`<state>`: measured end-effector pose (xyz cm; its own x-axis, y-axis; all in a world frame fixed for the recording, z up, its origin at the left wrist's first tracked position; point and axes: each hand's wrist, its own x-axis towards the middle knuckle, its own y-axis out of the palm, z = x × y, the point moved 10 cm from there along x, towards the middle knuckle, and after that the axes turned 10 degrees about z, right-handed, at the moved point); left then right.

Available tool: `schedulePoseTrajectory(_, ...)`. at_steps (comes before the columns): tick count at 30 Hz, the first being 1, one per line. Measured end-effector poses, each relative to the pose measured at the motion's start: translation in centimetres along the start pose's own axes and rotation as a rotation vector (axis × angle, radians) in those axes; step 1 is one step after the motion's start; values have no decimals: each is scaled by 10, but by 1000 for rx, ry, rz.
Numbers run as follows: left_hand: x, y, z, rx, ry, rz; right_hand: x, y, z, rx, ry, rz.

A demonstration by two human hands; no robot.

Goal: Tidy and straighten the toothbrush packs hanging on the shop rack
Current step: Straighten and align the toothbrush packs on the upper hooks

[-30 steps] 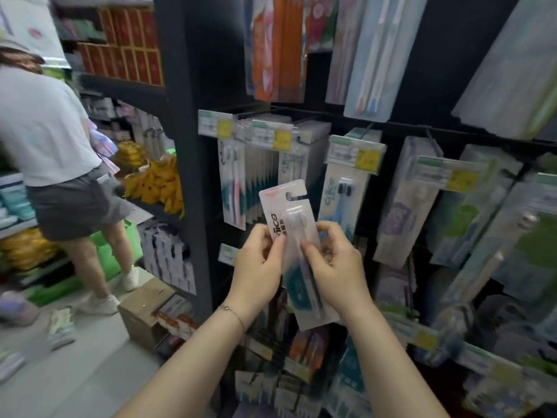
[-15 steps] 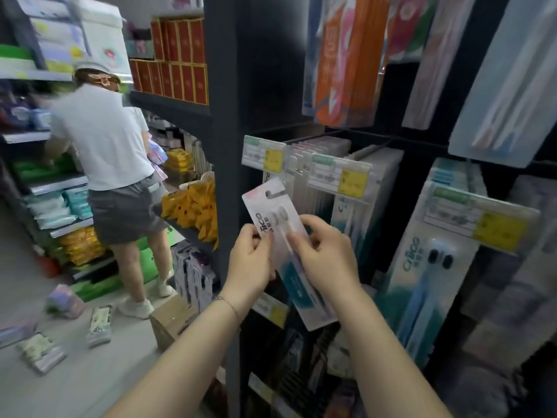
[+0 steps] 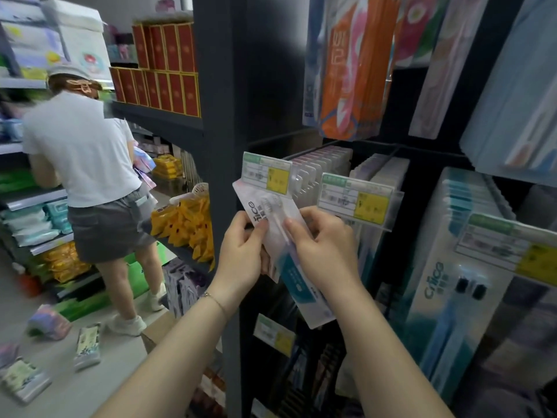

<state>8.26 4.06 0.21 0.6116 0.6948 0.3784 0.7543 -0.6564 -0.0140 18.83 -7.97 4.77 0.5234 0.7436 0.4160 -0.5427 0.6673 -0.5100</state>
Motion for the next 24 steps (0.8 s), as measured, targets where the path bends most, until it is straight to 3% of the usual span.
schedulePoseTrajectory(12, 3, 20, -9, -76, 33, 236, -14, -8, -15, 82, 57, -121)
schedulePoseTrajectory(16, 11, 7, -7, 98, 72, 185, -16, 11, -20, 145, 94, -39)
schedulePoseTrajectory(24, 2, -15, -1, 277, 99, -27, -22, 33, -33, 26, 98, 32)
